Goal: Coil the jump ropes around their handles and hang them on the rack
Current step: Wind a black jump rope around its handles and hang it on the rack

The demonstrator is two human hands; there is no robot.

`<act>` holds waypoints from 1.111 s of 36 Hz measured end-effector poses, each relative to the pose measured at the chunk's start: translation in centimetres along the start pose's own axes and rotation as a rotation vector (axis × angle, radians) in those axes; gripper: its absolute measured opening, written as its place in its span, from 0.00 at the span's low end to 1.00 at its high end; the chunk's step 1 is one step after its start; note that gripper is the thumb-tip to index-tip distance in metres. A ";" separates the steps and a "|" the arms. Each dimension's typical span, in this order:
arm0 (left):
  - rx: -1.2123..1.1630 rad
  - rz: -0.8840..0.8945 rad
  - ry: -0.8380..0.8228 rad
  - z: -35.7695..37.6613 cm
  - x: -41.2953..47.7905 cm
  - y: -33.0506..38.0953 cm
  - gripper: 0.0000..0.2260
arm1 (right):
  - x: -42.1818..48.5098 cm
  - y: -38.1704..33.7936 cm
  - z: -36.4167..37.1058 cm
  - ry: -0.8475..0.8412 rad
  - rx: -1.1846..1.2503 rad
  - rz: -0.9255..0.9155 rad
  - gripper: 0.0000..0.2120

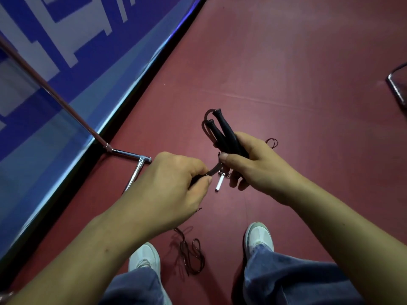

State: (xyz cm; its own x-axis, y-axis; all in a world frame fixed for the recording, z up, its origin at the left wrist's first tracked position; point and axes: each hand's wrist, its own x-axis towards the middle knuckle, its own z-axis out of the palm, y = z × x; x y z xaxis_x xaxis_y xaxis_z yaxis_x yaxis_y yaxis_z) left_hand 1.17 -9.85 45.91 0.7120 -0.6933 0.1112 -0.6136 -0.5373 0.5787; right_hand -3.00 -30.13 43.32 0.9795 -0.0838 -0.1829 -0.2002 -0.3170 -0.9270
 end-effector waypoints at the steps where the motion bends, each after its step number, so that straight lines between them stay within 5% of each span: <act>1: 0.001 -0.001 -0.003 0.0 0.0 0.0 0.08 | 0.0 0.0 0.0 -0.012 -0.015 0.009 0.09; 10: 0.021 -0.007 0.005 0.1 0.0 0.2 0.09 | 0.6 0.4 0.6 0.143 -0.217 -0.035 0.04; 18: 0.106 0.085 0.012 0.2 -0.1 0.4 0.14 | 0.7 0.8 0.3 0.135 -0.368 -0.001 0.10; 24: 0.154 0.238 0.067 -1.9 0.8 -0.5 0.09 | -0.3 0.7 0.4 -0.105 -0.472 -0.029 0.02; 34: -0.213 0.035 0.026 -3.0 1.9 -2.7 0.04 | -3.4 -3.0 1.0 -0.362 -0.282 -0.128 0.18; 40: -0.446 -0.113 -0.078 -1.9 2.4 -3.3 0.03 | -3.9 -3.6 1.5 -0.285 -0.374 -0.220 0.08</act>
State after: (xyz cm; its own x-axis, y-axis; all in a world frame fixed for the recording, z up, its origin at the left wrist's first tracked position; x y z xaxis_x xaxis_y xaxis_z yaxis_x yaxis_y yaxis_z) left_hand 5.53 -8.87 45.82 0.7278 -0.6854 -0.0233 -0.3151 -0.3644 0.8763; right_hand -6.07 -27.28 46.87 0.9552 0.2674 -0.1268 0.0693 -0.6187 -0.7826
